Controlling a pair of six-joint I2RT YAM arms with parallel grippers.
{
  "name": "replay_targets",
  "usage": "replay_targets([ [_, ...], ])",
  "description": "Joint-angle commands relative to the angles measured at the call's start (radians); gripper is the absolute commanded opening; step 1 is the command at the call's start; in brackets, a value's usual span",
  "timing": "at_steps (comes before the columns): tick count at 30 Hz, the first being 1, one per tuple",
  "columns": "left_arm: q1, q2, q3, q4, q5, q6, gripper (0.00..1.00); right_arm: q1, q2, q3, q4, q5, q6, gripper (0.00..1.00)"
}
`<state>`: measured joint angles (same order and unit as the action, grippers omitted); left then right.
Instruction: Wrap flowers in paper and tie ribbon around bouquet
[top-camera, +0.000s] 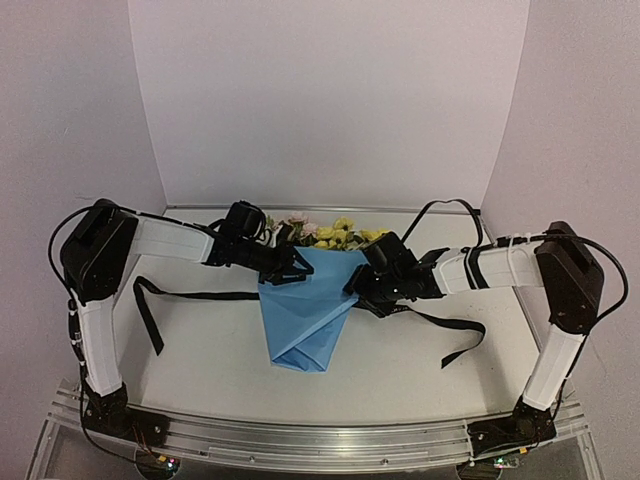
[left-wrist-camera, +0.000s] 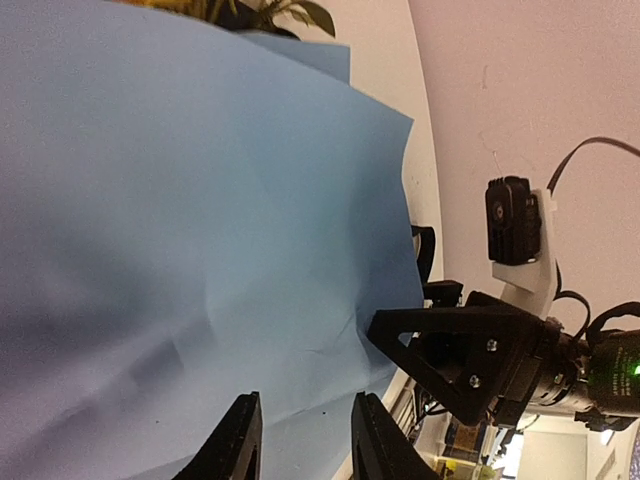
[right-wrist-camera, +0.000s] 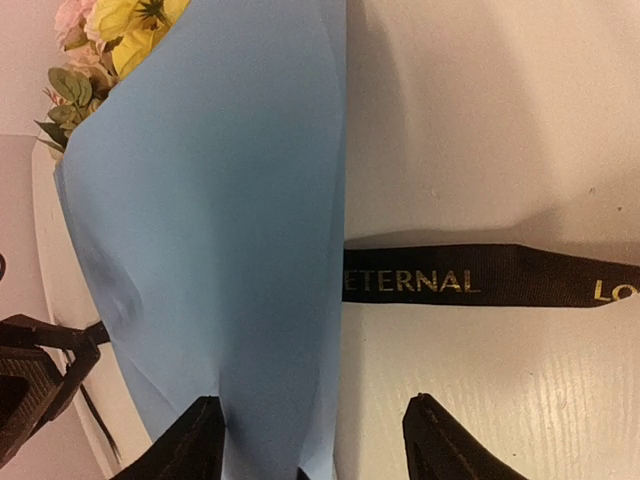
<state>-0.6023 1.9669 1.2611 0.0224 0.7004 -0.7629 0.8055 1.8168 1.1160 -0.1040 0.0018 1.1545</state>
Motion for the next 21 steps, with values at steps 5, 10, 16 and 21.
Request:
replay_targets([
  [5,-0.05,0.115,0.095,0.088,0.072,-0.05,0.31,-0.037,-0.098,-0.035,-0.075,0.061,-0.086,0.73],
  [10,-0.053,0.159,0.121,0.069,0.053,-0.048,0.31,-0.073,-0.223,-0.148,-0.102,0.098,-0.088,0.8],
  [16,-0.053,0.175,0.145,0.06,0.058,-0.044,0.31,-0.127,-0.415,-0.328,-0.234,0.159,-0.029,0.8],
  [21,-0.054,0.18,0.164,0.048,0.063,-0.037,0.31,-0.133,-0.597,-0.47,-0.408,0.203,0.077,0.79],
])
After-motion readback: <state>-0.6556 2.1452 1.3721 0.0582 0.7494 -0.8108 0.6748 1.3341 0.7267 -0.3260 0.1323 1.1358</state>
